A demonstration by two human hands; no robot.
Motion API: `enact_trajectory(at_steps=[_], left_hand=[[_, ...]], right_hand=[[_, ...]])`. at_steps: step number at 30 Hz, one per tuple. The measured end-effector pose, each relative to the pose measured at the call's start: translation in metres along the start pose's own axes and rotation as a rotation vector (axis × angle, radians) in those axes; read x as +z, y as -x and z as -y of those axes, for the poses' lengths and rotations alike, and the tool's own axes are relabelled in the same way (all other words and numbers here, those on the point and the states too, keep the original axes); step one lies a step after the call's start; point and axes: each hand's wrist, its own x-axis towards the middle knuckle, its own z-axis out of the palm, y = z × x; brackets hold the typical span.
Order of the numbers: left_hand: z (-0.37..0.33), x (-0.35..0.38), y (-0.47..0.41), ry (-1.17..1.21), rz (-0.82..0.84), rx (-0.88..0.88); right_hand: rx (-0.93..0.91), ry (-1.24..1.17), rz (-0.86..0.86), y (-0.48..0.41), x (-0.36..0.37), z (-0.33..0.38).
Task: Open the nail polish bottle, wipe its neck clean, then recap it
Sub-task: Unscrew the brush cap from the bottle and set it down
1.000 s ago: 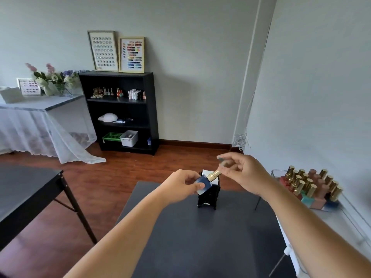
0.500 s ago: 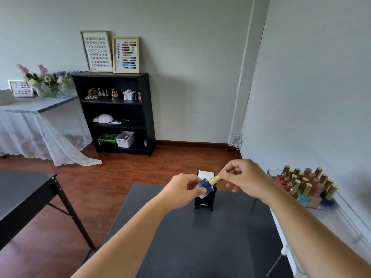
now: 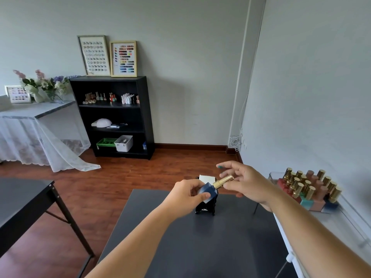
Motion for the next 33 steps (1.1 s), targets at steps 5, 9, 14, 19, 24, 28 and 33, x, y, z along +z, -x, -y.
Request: enact_trajectory(at_steps=[5,9,14,19,24,28,33], left_hand=[[0.001,0.001,-0.003,0.055,0.008,-0.009],[0.001,0.003,-0.003,0.088,0.022,-0.025],[-0.002,0.007,-0.004,0.127,0.039,-0.055],[-0.003,0.010,-0.005,0.177,0.048,-0.073],[0.001,0.014,-0.006,0.218,0.044,-0.085],[0.004,0.015,-0.008,0.234,0.044,-0.088],[0.009,0.015,-0.010,0.246,0.033,-0.076]], right_hand=[[0.003,-0.152,-0.156,-0.005,0.005,-0.005],[-0.058,-0.141,-0.239,-0.006,0.004,-0.002],[-0.161,0.013,-0.356,-0.007,0.004,0.001],[-0.205,0.103,-0.411,-0.010,0.004,0.002],[-0.236,0.154,-0.424,-0.014,0.001,0.001],[-0.245,0.185,-0.434,-0.018,-0.001,0.000],[-0.276,0.179,-0.434,-0.022,-0.003,0.000]])
